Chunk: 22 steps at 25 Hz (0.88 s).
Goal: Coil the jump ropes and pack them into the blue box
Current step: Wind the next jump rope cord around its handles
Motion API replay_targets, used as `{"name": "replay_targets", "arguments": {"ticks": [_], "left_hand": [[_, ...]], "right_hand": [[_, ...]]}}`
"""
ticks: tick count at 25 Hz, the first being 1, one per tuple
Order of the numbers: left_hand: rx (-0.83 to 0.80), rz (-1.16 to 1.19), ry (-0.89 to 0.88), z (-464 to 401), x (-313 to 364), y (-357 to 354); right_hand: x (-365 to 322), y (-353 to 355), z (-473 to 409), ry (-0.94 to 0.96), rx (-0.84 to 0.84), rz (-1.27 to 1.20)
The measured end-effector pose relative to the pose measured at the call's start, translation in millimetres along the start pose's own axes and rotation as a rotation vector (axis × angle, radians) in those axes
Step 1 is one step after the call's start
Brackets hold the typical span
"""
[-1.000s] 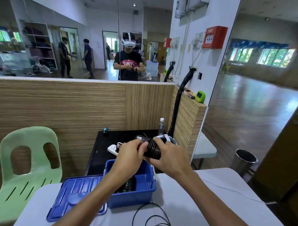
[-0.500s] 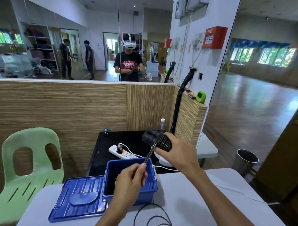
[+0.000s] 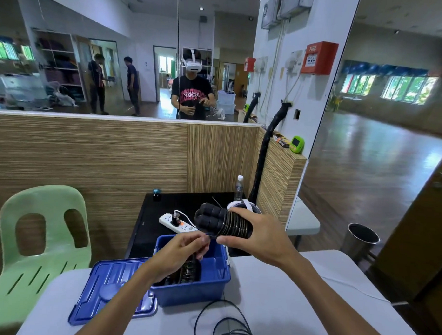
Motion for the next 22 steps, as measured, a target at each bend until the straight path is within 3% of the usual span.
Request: {"name": "replay_targets", "arguments": {"ticks": [3, 6, 9, 13, 15, 19, 22], "left_hand": [[-0.108, -0.069, 0.018, -5, 7, 2], [-0.365, -0.137, 0.063, -8, 25, 1], [-0.527, -0.767, 0.02, -24, 39, 7], [-0.642, -1.075, 0.162, -29, 55, 3], [-0.575, -1.237, 0.182, -31, 64, 2], [-0.265, -1.697, 0.101, -34, 85, -10], [0.008, -1.766, 0.046, -31, 96, -18]], "right_hand": [[-3, -1, 5, 0.044, -0.134, -0.083], [-13, -9, 10, 0.149, -0.277, 0.002], [-24, -17, 14, 0.256, -0.338, 0.147], [-39, -31, 21, 0.353, -0.351, 0.326], [-36, -33, 18, 0.3, -0.324, 0.417], [-33, -35, 10, 0.165, -0.23, 0.547], [-29, -28, 0, 0.034, -0.089, 0.563]]}}
Point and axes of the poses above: each hand's wrist, its own z-axis away from the middle knuckle, its own y-axis out of the back of the hand, x = y × z, the point moved 7 cm from there along -z, towards the middle knuckle, and after that the axes turned 5 degrees about z, right-handed, at the moved point
